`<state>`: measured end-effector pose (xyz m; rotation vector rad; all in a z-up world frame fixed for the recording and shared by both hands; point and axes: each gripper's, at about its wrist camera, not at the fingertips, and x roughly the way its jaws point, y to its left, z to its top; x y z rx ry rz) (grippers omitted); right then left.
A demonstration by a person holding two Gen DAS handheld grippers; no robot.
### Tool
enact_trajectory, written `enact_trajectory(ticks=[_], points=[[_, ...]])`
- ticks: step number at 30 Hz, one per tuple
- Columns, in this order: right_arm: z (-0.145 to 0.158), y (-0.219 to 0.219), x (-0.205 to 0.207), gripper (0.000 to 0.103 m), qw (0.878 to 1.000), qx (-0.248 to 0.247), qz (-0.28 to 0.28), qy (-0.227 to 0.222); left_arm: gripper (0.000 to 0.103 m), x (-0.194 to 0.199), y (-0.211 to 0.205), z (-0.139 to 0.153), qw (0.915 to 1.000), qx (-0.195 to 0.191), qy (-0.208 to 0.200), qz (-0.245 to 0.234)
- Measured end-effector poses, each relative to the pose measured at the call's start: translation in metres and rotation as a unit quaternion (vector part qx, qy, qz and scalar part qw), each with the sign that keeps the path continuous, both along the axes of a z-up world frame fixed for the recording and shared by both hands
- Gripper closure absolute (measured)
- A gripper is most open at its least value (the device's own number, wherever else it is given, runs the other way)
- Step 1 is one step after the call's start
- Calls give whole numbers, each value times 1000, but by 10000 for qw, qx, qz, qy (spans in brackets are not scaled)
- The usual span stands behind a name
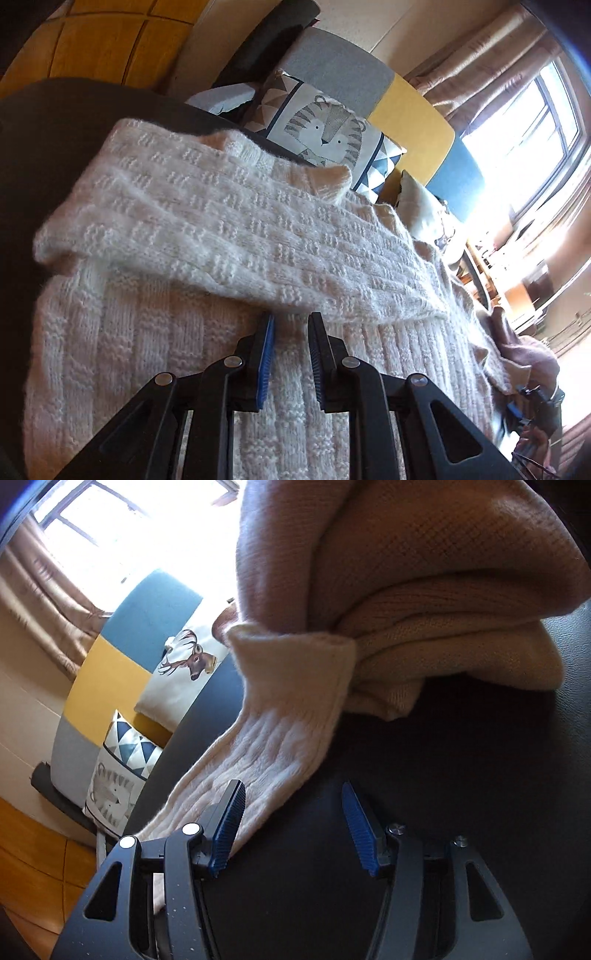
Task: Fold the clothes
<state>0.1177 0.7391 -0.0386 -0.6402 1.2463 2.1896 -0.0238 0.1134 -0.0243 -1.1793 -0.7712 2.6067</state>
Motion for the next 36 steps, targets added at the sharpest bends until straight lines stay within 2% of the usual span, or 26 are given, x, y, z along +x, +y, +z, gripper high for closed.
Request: enact_trajectory(ticks=[6, 7, 9, 11, 13, 18, 24, 27, 29, 33, 36], points=[[4, 11, -27, 48, 9986, 370, -266, -266, 86, 2, 5, -1, 10000, 85, 45, 7], [6, 10, -32, 63, 9981, 466, -251, -326, 86, 3, 3, -1, 9999, 124, 51, 8], [8, 7, -42, 85, 9963, 651, -197, -523, 86, 4, -1, -2, 9997, 222, 63, 7], [14, 2, -48, 91, 9948, 802, -195, -606, 86, 3, -3, -4, 9995, 315, 55, -39], [20, -3, -54, 92, 9932, 945, -189, -660, 86, 2, -5, -6, 9992, 388, 52, -70], [53, -41, -77, 95, 9933, 1136, 91, -187, 86, -1, -7, -8, 9987, 496, 74, -81], [102, -130, -139, 95, 9850, 1095, 1111, 736, 86, -2, -10, -10, 9980, 624, 95, -87], [119, -180, -174, 95, 9724, 1013, 1786, 1105, 86, -3, -11, -11, 9975, 691, 107, -89], [128, -228, -200, 95, 9600, 1019, 2287, 1255, 86, -3, -12, -12, 9972, 733, 117, -91], [127, -337, -240, 95, 9266, 1101, 3345, 1320, 86, -4, -14, -14, 9965, 824, 119, -115], [107, -405, -253, 95, 8982, 1170, 4093, 1100, 86, -5, -14, -15, 9959, 888, 140, -121]])
